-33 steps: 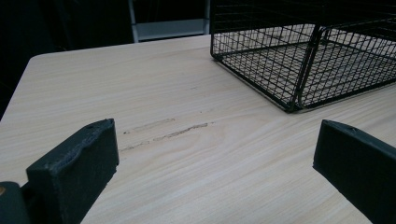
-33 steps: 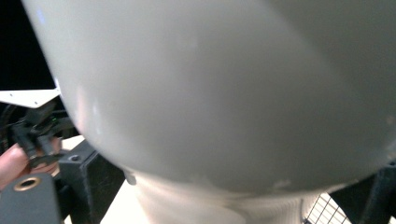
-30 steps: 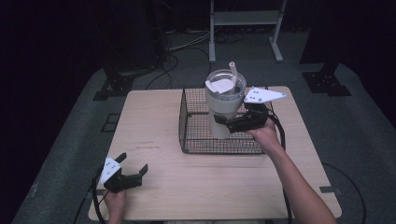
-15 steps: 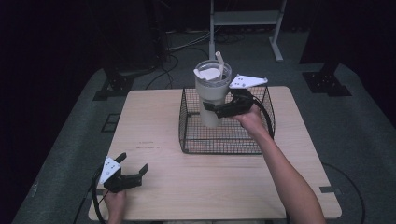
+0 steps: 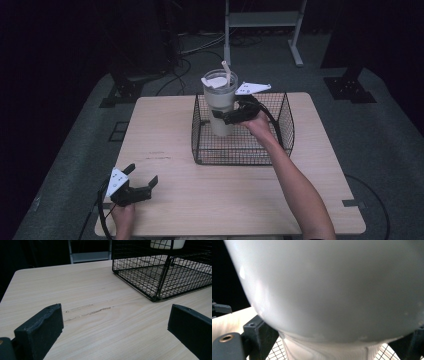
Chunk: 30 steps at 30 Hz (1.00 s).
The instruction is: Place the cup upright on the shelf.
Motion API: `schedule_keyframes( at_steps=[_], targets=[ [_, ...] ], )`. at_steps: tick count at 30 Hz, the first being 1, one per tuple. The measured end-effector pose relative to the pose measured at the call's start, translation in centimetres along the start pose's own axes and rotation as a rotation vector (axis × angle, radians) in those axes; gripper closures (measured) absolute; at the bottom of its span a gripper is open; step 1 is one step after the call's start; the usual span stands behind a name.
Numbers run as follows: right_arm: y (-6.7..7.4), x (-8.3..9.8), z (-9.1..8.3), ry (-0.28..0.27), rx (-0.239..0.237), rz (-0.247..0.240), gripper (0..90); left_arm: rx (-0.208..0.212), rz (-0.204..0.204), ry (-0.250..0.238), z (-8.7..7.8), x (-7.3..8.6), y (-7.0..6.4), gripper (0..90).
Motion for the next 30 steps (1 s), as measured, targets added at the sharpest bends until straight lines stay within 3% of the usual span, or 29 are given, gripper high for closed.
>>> schedule_keyframes(
  at_steps=[10, 22, 30],
  targets=[
    [-1.3, 2.2, 1.9, 0.042, -0.009, 0.014, 8.8, 0.001, -0.001, -0.001, 0.0, 0.0, 0.0, 0.0],
    [-2.5, 3.9, 3.3, 0.082, -0.011, 0.021, 8.8, 0.002, -0.007, -0.004, 0.0, 0.0, 0.0, 0.0],
    [-3.0, 5.3, 3.9, 0.128, -0.018, 0.052, 8.8, 0.004, -0.013, -0.005, 0.0, 0.0, 0.0, 0.0]
  ],
)
Point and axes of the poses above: each handheld gripper's, and its own axes: z roughly forward along the jaws, x roughly out of its underside, y roughly to its left, the point moved 10 cm from there along z, roughly forward along the jaws, and after that the axes turned 12 degrees about -x, right-handed, at the moved point
